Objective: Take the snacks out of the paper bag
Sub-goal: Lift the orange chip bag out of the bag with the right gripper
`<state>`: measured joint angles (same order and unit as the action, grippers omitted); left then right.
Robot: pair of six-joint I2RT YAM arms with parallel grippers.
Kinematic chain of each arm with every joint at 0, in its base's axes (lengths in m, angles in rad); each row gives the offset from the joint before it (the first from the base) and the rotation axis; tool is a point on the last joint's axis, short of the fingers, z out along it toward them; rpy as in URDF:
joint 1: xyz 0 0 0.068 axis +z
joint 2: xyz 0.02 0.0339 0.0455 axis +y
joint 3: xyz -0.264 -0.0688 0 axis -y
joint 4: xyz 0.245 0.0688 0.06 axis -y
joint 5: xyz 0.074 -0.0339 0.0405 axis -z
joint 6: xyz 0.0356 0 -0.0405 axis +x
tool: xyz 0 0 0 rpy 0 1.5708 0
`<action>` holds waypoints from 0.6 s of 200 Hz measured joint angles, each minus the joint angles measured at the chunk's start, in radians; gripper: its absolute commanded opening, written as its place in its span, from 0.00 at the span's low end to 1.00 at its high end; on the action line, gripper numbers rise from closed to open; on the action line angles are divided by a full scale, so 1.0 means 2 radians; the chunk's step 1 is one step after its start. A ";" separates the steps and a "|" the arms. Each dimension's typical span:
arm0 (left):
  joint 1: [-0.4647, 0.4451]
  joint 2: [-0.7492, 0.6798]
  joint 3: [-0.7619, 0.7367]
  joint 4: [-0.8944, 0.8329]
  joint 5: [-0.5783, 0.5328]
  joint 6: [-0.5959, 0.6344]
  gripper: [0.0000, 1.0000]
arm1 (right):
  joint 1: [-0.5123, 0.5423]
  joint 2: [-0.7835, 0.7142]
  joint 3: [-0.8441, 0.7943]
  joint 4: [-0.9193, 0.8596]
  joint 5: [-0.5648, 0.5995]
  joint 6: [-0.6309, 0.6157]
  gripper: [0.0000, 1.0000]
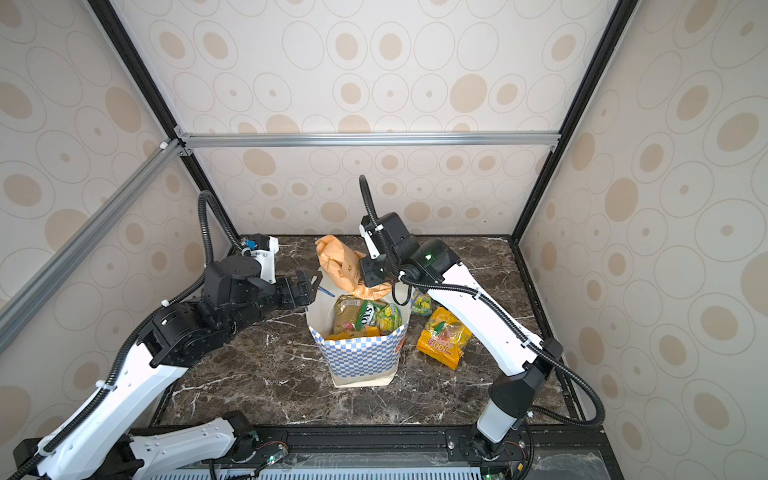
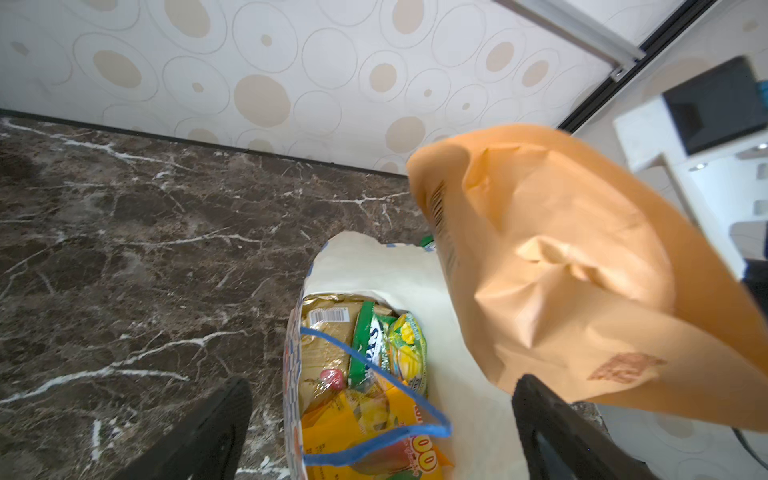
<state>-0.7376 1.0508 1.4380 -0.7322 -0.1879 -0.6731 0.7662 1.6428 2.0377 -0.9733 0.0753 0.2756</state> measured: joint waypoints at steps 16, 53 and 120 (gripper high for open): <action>0.000 0.002 0.012 0.014 0.014 0.002 0.98 | -0.002 -0.001 0.049 -0.013 0.008 -0.004 0.00; -0.006 0.020 0.049 0.059 0.048 -0.001 0.98 | -0.032 -0.018 0.128 -0.030 0.034 -0.008 0.00; -0.088 0.108 0.141 0.100 0.077 0.001 0.98 | -0.263 -0.107 0.037 -0.019 -0.003 0.051 0.00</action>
<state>-0.9142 1.2675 1.7206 -0.5331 -0.0330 -0.6708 0.2398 1.4292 2.1120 -1.0119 0.0700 0.3767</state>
